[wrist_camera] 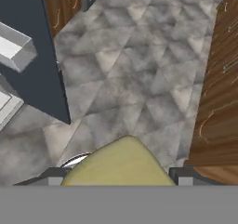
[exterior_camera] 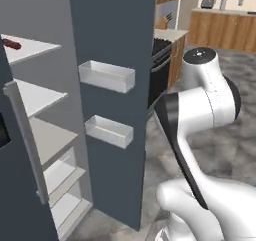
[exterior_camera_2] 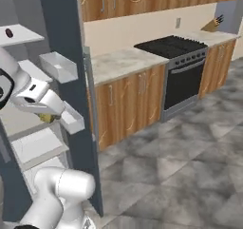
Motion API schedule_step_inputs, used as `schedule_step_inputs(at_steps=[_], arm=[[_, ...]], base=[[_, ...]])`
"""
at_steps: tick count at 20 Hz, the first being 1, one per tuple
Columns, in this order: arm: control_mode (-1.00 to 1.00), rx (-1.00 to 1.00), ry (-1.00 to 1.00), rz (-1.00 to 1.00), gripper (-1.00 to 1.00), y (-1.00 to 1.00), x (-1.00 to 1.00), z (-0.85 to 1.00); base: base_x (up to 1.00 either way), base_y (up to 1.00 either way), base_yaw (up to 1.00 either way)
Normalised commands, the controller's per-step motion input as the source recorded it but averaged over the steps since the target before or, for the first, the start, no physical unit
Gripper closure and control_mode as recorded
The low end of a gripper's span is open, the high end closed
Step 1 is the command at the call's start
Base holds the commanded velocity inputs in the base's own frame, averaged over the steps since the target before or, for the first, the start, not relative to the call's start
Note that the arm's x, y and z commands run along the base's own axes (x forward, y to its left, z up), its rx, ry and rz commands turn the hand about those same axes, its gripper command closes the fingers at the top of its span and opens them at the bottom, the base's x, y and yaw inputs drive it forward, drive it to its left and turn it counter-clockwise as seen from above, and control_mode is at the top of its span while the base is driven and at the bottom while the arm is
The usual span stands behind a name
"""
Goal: Retrieve the sausage and cheese from the fridge and place them on the cutting board on the counter.
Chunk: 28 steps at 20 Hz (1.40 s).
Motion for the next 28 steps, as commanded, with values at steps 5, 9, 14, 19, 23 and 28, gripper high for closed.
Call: schedule_step_inputs(at_steps=[5, 9, 14, 19, 23, 28], arm=[[1.0, 0.0, 0.0, 0.0, 1.0, 0.0, 0.0, 0.0], [1.0, 0.0, 0.0, 0.0, 1.0, 0.0, 0.0, 0.0], [1.0, 0.0, 0.0, 0.0, 1.0, 0.0, 0.0, 0.0], [1.0, 0.0, 0.0, 0.0, 1.0, 0.0, 0.0, 0.0], [1.0, 0.0, 0.0, 0.0, 1.0, 0.0, 0.0, 0.0], [1.0, 0.0, 0.0, 0.0, 1.0, 0.0, 0.0, 0.0]], base=[[0.0, -0.94, -0.71], [0.16, -1.0, -0.27], [0.8, -0.85, 0.07], [1.0, -0.42, 0.08], [1.0, -0.45, 0.0], [1.0, -0.49, 0.0]])
